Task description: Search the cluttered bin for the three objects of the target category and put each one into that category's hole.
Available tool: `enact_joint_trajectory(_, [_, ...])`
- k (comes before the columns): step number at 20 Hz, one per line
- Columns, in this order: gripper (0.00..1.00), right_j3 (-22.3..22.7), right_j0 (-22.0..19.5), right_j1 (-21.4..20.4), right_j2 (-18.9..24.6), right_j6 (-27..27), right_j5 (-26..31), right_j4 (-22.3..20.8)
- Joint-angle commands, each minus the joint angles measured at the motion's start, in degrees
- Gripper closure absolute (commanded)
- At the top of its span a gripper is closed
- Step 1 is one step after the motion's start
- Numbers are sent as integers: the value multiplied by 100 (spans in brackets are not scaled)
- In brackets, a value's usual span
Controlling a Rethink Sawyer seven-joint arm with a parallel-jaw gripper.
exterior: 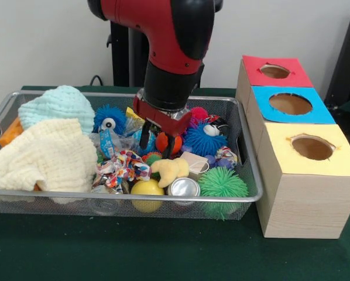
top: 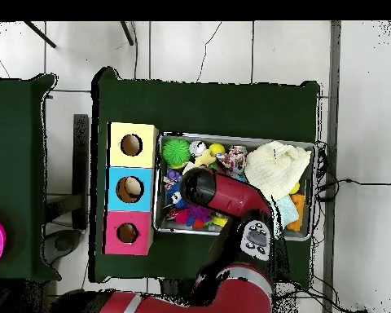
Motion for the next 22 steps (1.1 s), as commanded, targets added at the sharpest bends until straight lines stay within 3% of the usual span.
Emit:
enact_joint_trajectory(1, [0,-412,-19,497,131,533,-304,-235])
enact_joint_trajectory(10, [0,-888,-276,1148,249,369,-602,-312])
enact_joint_trajectory(22, [0,-140,-381,-121,421,99,542,-325])
